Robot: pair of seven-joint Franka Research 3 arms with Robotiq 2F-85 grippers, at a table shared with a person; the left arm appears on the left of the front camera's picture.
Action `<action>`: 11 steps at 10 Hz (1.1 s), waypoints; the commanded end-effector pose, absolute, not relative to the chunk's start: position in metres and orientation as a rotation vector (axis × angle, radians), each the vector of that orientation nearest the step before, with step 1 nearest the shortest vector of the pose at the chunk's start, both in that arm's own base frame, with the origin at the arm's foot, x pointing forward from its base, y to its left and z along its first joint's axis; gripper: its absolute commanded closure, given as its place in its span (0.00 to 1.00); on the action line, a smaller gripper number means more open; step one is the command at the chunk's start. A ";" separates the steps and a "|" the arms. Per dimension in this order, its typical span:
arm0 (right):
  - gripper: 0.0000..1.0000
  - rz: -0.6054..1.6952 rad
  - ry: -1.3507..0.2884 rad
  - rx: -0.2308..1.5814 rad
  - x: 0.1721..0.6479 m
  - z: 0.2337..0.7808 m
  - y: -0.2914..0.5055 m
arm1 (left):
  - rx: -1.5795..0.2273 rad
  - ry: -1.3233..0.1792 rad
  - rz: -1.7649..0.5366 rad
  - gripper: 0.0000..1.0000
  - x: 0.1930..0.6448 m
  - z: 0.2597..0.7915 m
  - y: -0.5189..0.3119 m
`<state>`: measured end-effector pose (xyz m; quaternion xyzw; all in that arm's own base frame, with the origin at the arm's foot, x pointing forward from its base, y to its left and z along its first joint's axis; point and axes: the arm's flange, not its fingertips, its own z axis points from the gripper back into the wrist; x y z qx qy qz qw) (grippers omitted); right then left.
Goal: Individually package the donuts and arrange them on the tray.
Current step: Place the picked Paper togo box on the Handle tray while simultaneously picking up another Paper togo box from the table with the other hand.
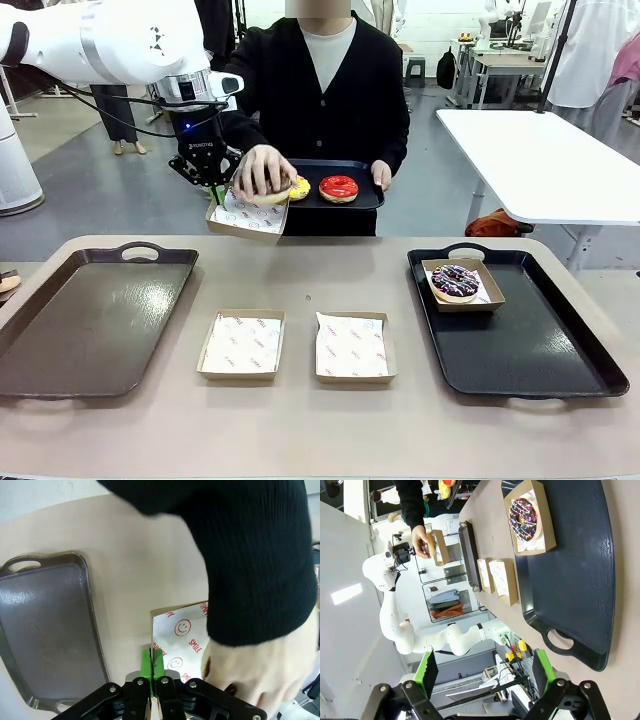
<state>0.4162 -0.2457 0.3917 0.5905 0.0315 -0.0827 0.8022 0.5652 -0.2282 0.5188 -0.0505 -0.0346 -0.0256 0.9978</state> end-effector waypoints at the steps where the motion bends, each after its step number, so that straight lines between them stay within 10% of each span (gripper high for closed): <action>1: 0.00 -0.183 0.073 1.264 0.417 0.392 -0.245 | -0.102 -0.079 -0.060 1.00 0.563 0.518 -0.226; 11: 0.00 -0.183 0.073 1.264 0.417 0.392 -0.245 | -0.102 -0.079 -0.060 1.00 0.563 0.518 -0.226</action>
